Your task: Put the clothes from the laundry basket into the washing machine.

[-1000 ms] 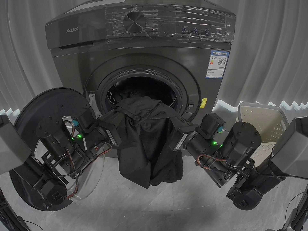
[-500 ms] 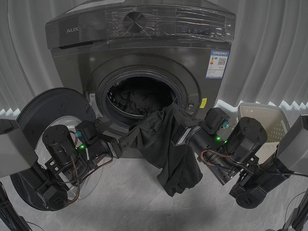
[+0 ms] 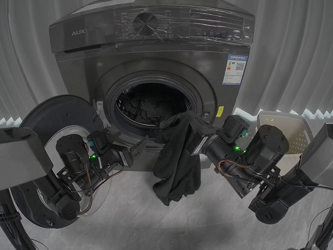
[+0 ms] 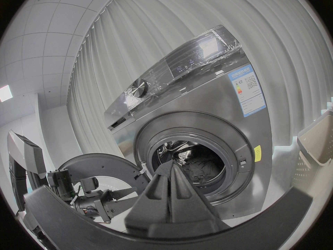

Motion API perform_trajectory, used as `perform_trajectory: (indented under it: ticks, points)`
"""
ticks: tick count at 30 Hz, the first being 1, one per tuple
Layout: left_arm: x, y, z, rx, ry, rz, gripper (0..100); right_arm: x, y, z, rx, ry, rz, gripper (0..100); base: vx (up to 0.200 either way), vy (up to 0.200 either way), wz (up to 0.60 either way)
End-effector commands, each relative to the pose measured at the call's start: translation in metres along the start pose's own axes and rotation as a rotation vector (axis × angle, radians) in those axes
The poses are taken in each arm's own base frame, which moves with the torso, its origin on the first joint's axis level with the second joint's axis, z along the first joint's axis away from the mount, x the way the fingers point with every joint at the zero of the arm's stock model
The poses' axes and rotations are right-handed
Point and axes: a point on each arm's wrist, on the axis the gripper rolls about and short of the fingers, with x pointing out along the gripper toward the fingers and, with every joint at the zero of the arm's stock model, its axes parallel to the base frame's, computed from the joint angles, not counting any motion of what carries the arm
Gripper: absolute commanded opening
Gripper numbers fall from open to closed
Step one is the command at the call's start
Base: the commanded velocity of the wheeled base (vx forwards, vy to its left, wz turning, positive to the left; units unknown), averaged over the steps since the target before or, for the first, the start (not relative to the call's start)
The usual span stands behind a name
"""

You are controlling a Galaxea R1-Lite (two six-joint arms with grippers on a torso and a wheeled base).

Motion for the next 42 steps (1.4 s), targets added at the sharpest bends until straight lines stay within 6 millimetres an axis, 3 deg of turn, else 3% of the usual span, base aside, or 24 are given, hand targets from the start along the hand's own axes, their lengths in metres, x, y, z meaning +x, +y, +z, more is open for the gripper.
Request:
perform_trajectory:
  ticks: [1, 8, 22, 29, 42]
  points:
    - [0.006, 0.009, 0.001, 0.001, -0.016, 0.029, 100, 0.001, -0.008, -0.002, -0.006, 0.010, -0.028, 0, 0.000, 0.000, 0.00]
    - [0.000, 0.009, 0.005, 0.004, -0.023, 0.053, 100, 0.003, -0.013, -0.004, -0.012, 0.016, -0.045, 0, 0.000, 0.000, 0.00]
    - [-0.033, -0.023, -0.032, 0.051, 0.194, -0.160, 100, 0.007, -0.012, -0.001, -0.004, -0.004, -0.043, 0, 0.000, 0.000, 0.00]
    - [-0.015, -0.025, -0.047, 0.065, 0.209, -0.153, 100, 0.008, -0.010, -0.001, -0.004, -0.006, -0.038, 0, 0.000, 0.000, 0.00]
    - [-0.001, -0.021, -0.074, 0.068, 0.271, -0.133, 100, 0.012, 0.000, -0.001, 0.004, -0.013, -0.015, 0, 0.000, 0.000, 0.00]
